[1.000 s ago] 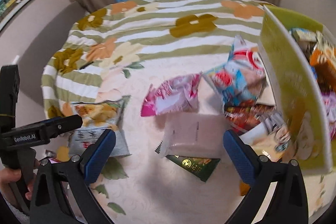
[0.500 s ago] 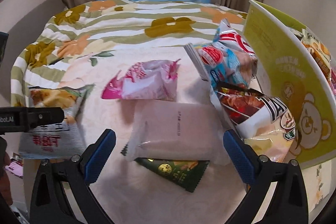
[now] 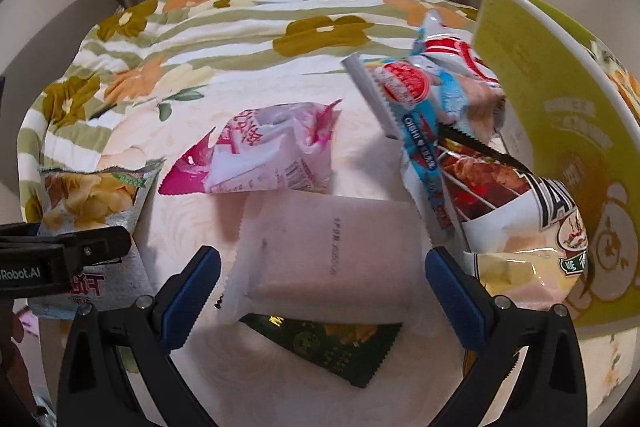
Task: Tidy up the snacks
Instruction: 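Grasp the grey cartoon rice-cracker bag with the left tool while the right tool grasps the white pastry bag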
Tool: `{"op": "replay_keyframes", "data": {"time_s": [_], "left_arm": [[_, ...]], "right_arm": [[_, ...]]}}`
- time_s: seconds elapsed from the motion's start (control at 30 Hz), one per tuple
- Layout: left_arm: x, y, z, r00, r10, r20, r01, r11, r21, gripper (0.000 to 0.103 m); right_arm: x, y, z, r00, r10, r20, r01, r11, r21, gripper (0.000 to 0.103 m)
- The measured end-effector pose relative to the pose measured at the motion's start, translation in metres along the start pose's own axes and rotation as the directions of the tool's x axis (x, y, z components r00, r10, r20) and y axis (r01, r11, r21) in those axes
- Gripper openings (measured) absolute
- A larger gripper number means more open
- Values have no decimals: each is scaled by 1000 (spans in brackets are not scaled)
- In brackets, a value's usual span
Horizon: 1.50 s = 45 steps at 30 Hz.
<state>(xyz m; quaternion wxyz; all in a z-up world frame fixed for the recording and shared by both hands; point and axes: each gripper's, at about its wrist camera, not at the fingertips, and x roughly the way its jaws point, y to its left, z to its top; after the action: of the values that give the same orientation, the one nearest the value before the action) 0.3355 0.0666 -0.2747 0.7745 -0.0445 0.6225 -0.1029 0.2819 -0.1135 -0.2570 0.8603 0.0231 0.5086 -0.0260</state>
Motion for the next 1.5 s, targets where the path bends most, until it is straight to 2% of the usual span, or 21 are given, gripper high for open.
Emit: {"op": "replay_keyframes", "data": {"time_s": [0.1, 0.27, 0.47, 0.53, 0.6, 0.8, 1.23, 1.5], "left_arm": [[3, -4, 0, 1000, 8, -5, -8, 1000, 12, 68], [3, -10, 2, 1000, 26, -2, -26, 999, 39, 66], [-4, -12, 1, 999, 39, 10, -39, 998, 57, 57], [-6, -12, 1, 999, 37, 13, -38, 998, 57, 56], [-7, -10, 0, 999, 31, 14, -32, 998, 51, 54], [-11, -4, -1, 1000, 12, 16, -13, 1000, 23, 52], [-38, -1, -6, 998, -32, 59, 32, 999, 1, 52], [-72, -4, -11, 991, -65, 113, 64, 998, 10, 52]], "right_arm": [[5, 5, 3, 1000, -12, -20, 12, 1000, -23, 102], [13, 4, 8, 998, -25, -49, 23, 999, -29, 102], [22, 6, 5, 996, -35, -80, 30, 998, -56, 101], [21, 3, 5, 997, -35, -75, 31, 998, -52, 95], [18, 0, 4, 997, -42, -62, 39, 998, -51, 83], [12, -6, 4, 999, -16, -45, 14, 999, -48, 71], [-9, -5, 0, 997, 66, -35, -66, 998, -12, 68], [-36, 1, 3, 995, 97, 5, -97, 995, -9, 68]]}}
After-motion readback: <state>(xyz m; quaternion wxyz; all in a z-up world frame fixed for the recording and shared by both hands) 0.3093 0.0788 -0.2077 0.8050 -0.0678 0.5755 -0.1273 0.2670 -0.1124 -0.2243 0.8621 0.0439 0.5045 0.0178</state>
